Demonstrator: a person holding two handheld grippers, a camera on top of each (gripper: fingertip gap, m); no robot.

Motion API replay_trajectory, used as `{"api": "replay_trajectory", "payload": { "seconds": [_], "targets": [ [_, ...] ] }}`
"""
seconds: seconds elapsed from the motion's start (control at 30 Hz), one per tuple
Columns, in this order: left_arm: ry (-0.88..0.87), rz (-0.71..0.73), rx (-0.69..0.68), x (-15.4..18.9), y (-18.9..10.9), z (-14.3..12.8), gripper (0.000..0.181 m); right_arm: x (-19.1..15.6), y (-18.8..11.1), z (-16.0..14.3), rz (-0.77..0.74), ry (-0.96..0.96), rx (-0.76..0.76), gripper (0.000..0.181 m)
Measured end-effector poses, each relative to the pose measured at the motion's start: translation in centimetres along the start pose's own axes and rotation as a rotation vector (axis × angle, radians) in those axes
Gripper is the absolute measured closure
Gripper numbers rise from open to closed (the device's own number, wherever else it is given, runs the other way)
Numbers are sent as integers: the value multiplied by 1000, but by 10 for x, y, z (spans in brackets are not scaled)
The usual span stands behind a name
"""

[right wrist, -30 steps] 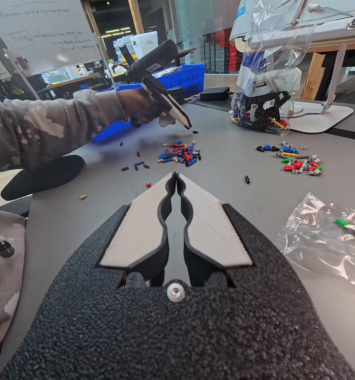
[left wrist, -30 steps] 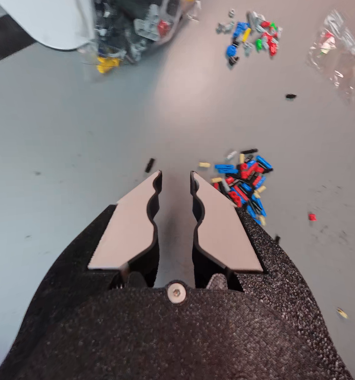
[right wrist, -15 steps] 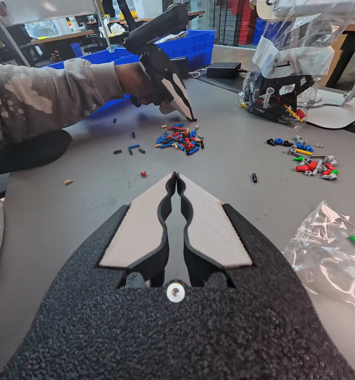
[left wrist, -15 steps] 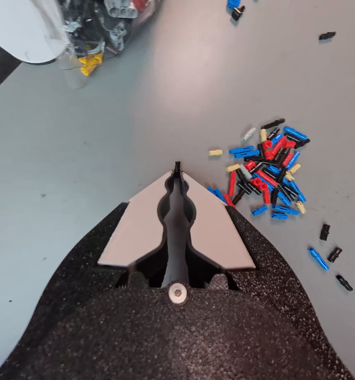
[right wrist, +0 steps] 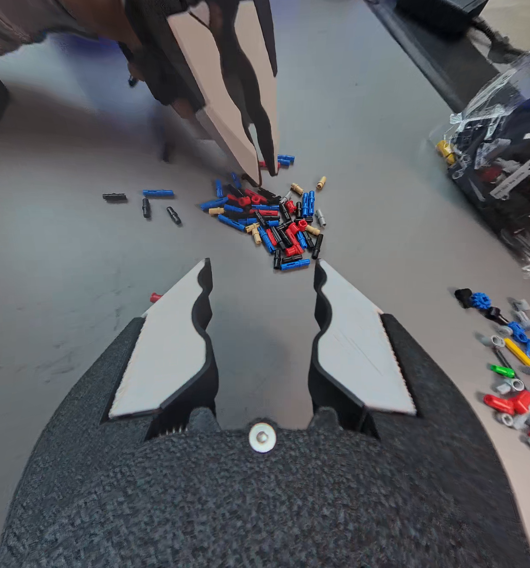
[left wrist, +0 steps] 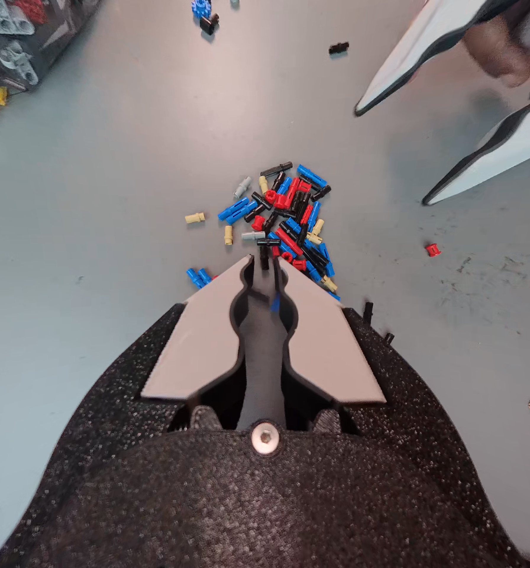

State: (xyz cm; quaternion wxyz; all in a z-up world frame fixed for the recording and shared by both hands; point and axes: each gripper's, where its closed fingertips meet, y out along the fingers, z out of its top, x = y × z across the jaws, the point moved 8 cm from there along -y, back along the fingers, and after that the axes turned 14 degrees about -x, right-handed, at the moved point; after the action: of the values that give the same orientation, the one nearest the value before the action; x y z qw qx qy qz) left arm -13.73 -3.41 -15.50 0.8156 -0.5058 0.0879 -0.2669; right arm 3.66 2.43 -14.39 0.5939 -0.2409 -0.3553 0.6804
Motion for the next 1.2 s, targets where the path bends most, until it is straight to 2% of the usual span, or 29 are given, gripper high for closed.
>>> {"api": "replay_trajectory", "payload": {
  "seconds": [0.03, 0.1, 0.2, 0.23, 0.37, 0.47, 0.57, 0.67, 0.87, 0.93, 1.13, 1.2],
  "targets": [
    [-23, 3, 33, 1, -6, -2, 165, 5, 9, 2, 14, 1, -35, 108],
    [-70, 32, 81, 1, -17, -10, 159, 12, 24, 7, 58, 14, -89, 101],
    [-161, 112, 75, -4, -30, -34, 154, 19, 39, 15, 116, 29, -122, 101],
    [-203, 144, 67, -6, -34, -43, 152, 22, 43, 17, 122, 29, -133, 103],
    [-411, 279, 53, -5, -57, -82, 144, 19, 45, 21, 133, -13, -163, 136],
    [-517, 359, 54, 10, -71, -111, 142, 10, 43, 18, 112, -62, -171, 147],
    [-611, 403, 58, 27, -75, -136, 136, -2, 39, 16, 137, -84, -170, 151],
    [-693, 417, 81, 39, -74, -152, 129, -11, 35, 15, 163, -109, -161, 147],
    [-744, 402, 60, 34, -72, -157, 128, 18, 27, 31, 130, -62, -104, 141],
    [-733, 418, 39, 32, -70, -156, 133, 29, 28, 35, 116, -43, -95, 141],
    [-681, 460, 0, 31, -68, -152, 166, 36, 31, 37, 95, -44, -83, 140],
    [-653, 481, -22, 32, -68, -150, 167, 37, 33, 36, 92, -40, -80, 140]
  ]
}}
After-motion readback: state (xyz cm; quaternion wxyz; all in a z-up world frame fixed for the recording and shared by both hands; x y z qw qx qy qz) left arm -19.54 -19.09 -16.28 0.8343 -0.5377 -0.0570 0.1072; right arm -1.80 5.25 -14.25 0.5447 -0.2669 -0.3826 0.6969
